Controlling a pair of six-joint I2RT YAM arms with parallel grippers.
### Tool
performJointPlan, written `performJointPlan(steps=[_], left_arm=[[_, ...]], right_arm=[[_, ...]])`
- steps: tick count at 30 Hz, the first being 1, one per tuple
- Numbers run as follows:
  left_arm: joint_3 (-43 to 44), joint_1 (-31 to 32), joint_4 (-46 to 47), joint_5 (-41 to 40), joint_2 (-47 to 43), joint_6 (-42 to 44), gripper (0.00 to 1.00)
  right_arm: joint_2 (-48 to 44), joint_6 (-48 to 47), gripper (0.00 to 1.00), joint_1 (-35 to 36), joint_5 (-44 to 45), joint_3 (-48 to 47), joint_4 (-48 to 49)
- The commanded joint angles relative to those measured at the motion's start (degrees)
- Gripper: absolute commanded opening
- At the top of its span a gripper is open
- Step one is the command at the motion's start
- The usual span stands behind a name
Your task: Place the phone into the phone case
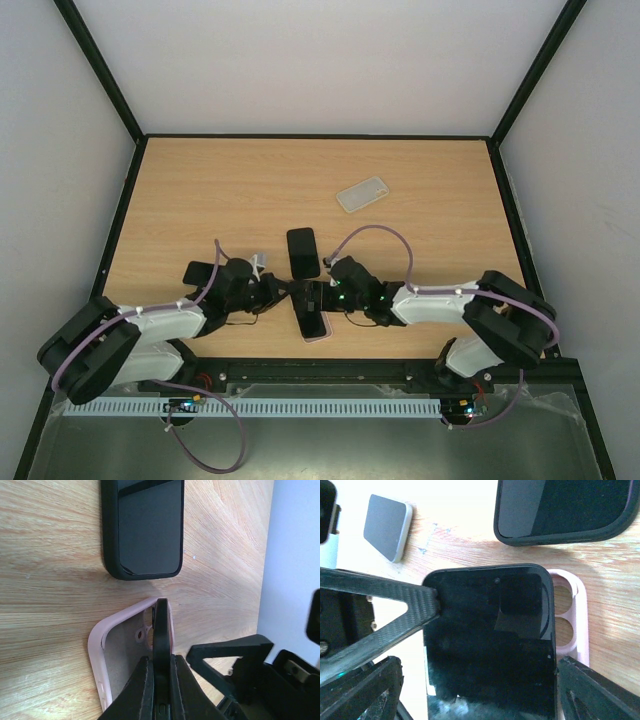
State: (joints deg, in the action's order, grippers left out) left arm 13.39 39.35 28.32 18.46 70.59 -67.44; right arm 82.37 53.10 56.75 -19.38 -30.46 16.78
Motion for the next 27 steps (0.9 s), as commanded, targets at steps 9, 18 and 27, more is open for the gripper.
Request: performJointPlan(steps=[9, 18, 27], left_arm=[[1.4, 0.4, -5.8, -2.4, 1.8, 0.2, 0.02], [1.7, 0.7, -7.8, -3.8, 1.0, -0.7, 0.02], [2.2, 1.8, -9.3, -6.3, 1.5, -1.4, 0.02]], right_arm=[[-7.6, 0.7, 0.55, 0.1, 8.1, 5.0, -8.9], [-7.7, 5.7, 0.36, 0.4, 3.2, 12.4, -0.8], [-4.5, 10.3, 0.2, 4.8, 3.0, 12.6, 5.4]])
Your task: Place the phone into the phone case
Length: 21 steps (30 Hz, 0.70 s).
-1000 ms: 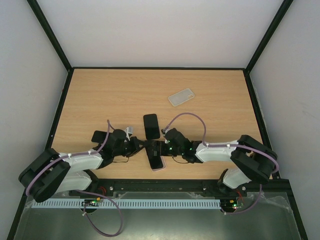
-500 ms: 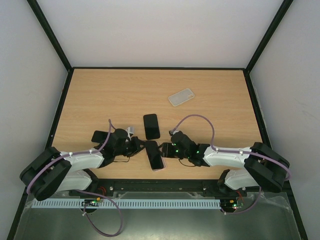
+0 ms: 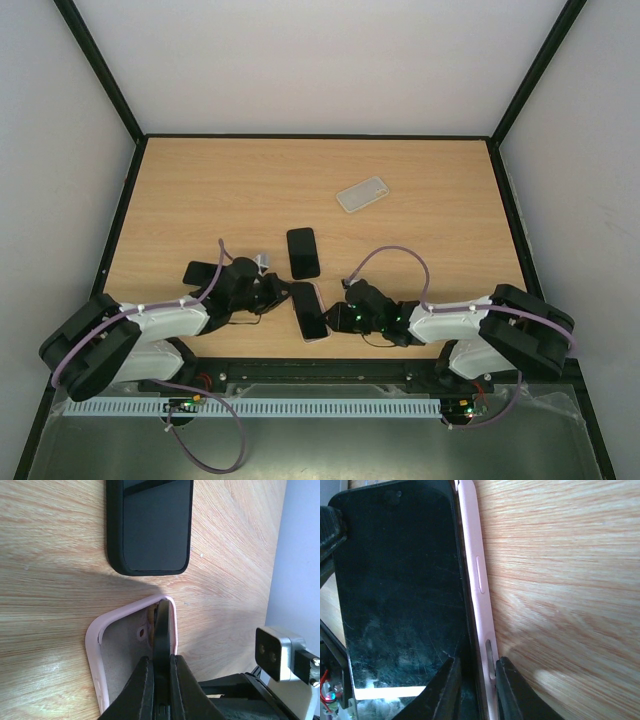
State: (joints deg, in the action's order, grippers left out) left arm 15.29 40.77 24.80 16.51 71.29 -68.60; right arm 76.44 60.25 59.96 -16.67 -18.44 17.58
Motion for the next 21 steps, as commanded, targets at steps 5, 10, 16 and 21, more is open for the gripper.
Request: performJointPlan(steps=[5, 10, 16, 21], left_arm=[[0.2, 2.2, -5.4, -6.4, 1.6, -1.9, 0.02], [1.0, 3.0, -5.3, -6.8, 3.5, -2.4, 0.02], [3.8, 3.6, -8.6, -8.2, 3.7, 1.7, 0.05], [4.2, 4.3, -7.6, -8.2, 4.5, 3.4, 0.08]], right_arm=[[3.2, 6.8, 0.14, 4.7, 1.0, 0.6, 10.3], [5.0, 10.4, 0.13, 6.6, 1.0, 1.0, 16.3], [3.8, 10.0, 0.15, 6.7, 5.1, 1.9, 14.8], [3.5, 6.8, 0.16, 6.7, 9.4, 1.1, 10.6]])
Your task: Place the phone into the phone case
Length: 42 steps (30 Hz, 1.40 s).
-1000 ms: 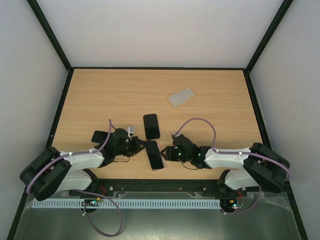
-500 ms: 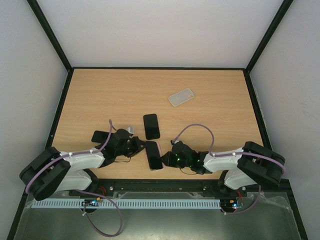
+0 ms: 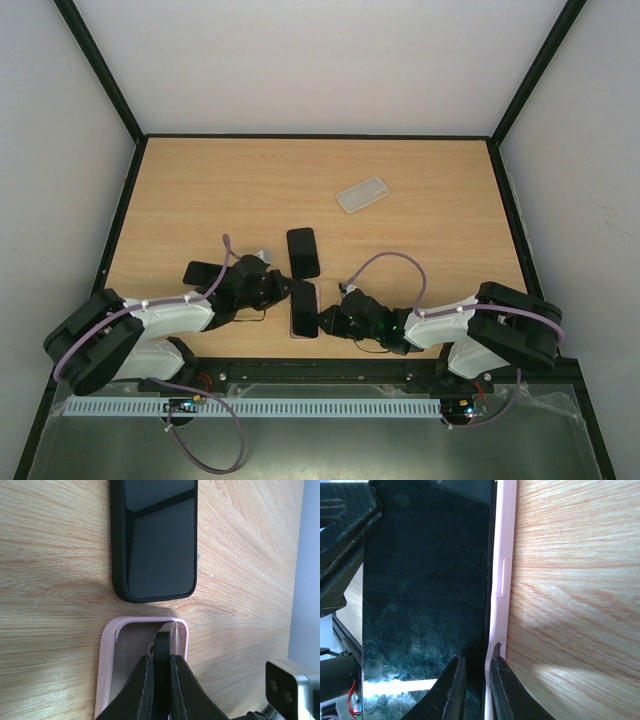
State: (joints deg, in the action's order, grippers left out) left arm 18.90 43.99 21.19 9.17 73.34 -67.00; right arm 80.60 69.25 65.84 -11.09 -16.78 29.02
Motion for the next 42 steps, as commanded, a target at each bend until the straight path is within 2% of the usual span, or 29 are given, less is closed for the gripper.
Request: performJointPlan(steps=[1, 7, 14, 20, 22, 25, 28, 35, 39, 42], left_arm=[[0.8, 1.2, -4.2, -0.8, 2.8, 2.1, 0.09], [1.4, 1.4, -7.0, -1.7, 3.2, 3.3, 0.17], [1.2, 2.1, -8.7, -2.7, 0.4, 4.3, 0.21], [1.0, 3.0, -5.2, -0.4, 1.6, 4.3, 0.11], [1.0, 3.8, -3.9, -0.7, 2.3, 3.8, 0.08], [1.9, 4.6, -1.4, 0.1, 4.3, 2.4, 0.04], [3.1, 5.8, -1.8, -0.3, 4.8, 2.6, 0.04], [3.7, 6.4, -8.3, -3.5, 3.9, 2.6, 0.17], [3.6, 6.4, -13.2, -6.1, -0.7, 2.9, 0.28], [3.2, 6.5, -15.4, -7.0, -4.3, 3.5, 0.32]], right_arm=[[-0.5, -2.7, 0.16, 0.8, 3.9, -0.9, -1.3], [0.3, -4.5, 0.2, 0.8, 5.9, -3.0, -5.2], [2.2, -4.2, 0.16, 0.8, 5.4, -2.3, -2.8], [0.0, -6.0, 0.15, 0.6, 8.1, -2.1, -2.9], [-0.1, -5.9, 0.14, 0.3, 9.6, -0.1, 1.0], [2.6, -5.3, 0.13, -0.9, 7.2, 1.9, 8.7], [5.5, -5.9, 0.12, -1.1, 5.7, 0.4, 9.1], [3.8, -4.4, 0.12, -2.0, 7.6, 2.8, 8.9], [0.9, -3.3, 0.16, -2.2, 8.9, 4.4, 8.6], [0.5, -3.4, 0.19, -2.2, 7.7, 3.6, 7.6]])
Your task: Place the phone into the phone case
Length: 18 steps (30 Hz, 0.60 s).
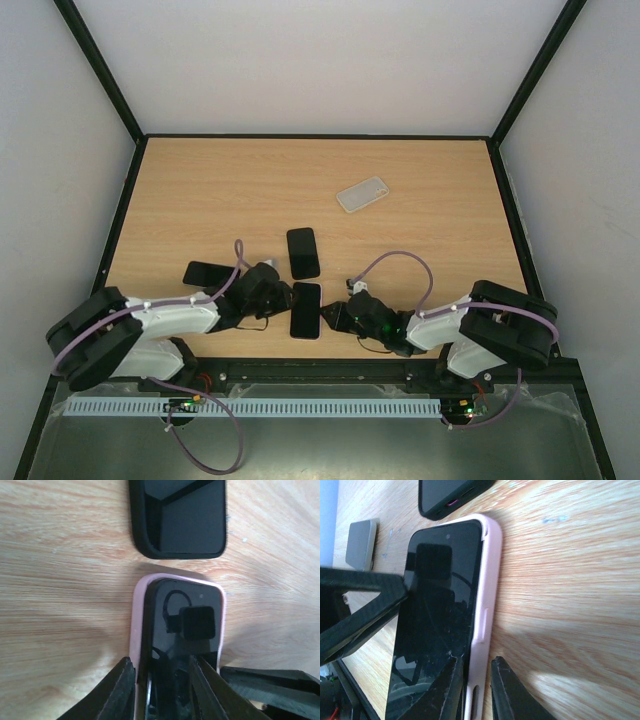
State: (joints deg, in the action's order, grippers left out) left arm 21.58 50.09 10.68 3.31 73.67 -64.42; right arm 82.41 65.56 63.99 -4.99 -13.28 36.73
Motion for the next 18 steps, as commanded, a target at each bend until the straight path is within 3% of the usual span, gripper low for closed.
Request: performJointPlan(steps=[1, 5, 10, 18], left_arm=[[0.3, 0.4, -5.1, -1.1, -5.6, 1.1, 0.33], [-0.5, 0.4, -4.7, 0.7, -7.3, 1.9, 0.35], [-2.4, 0.8, -3.4, 2.3, -8.6, 1.6, 0.24], [-4.4, 0.8, 1.4, 3.9, -5.9, 2.4, 0.24]], right_arm=[[-1.2, 0.4, 0.19, -0.4, 1.1, -0.2, -0.2], [-0.7, 0.8, 0.21, -0.4, -0.1, -0.9, -0.4], [0.2, 1.1, 0.22, -0.3, -0.2, -1.4, -0.2], [3.6, 2.9, 0.23, -0.3, -1.1, -2.5, 2.7]])
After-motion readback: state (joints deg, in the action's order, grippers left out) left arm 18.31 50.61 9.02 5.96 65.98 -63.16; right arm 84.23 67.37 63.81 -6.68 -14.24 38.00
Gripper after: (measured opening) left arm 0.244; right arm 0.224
